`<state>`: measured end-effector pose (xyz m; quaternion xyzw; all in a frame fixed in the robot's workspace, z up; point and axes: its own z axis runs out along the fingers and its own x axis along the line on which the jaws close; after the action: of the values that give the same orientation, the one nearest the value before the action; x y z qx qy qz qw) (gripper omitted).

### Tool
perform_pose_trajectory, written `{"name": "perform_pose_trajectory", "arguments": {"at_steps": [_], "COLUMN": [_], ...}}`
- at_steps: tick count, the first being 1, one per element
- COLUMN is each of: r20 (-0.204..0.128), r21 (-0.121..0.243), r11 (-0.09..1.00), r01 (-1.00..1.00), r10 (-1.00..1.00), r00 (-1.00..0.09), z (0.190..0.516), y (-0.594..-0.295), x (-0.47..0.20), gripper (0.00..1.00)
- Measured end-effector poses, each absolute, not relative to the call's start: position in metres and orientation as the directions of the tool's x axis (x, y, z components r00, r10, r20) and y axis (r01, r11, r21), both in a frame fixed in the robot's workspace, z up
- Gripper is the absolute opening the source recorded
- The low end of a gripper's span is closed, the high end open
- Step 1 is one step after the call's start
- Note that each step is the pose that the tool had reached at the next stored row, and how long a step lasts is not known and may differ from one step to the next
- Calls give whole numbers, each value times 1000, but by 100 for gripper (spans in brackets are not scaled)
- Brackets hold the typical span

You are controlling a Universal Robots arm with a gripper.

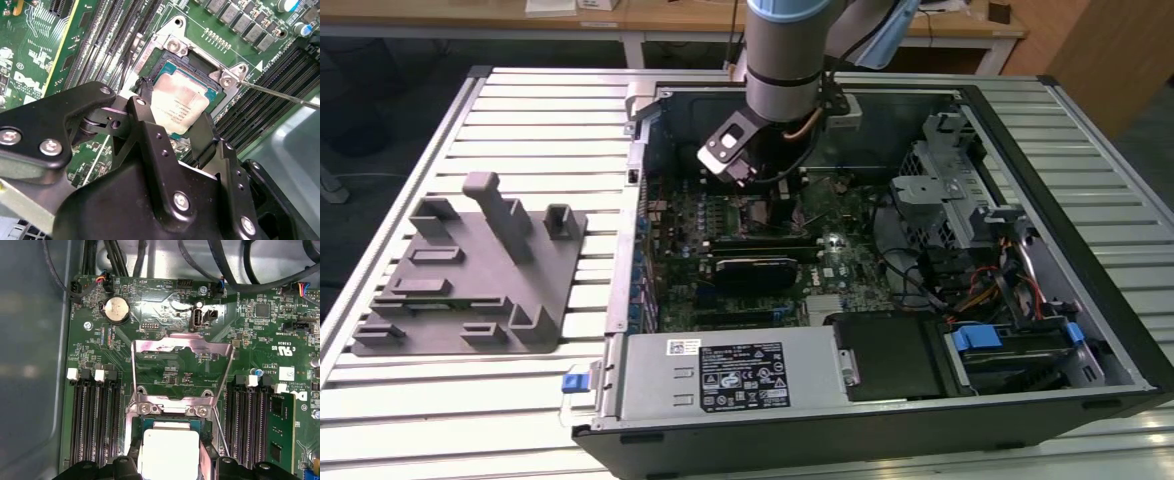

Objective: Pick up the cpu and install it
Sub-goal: 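Place the cpu into insertion slot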

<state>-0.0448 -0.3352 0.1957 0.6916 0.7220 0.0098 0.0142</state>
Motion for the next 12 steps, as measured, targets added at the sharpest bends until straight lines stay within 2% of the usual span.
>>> {"name": "perform_pose_trajectory", "arguments": {"at_steps": [12], "r20": [7], "r21": [34], "r11": [49], "r01": [998], "r10": [999], "r00": [-50], "z": [194], "y": [-338], "x": [-46], "gripper": [54]}}
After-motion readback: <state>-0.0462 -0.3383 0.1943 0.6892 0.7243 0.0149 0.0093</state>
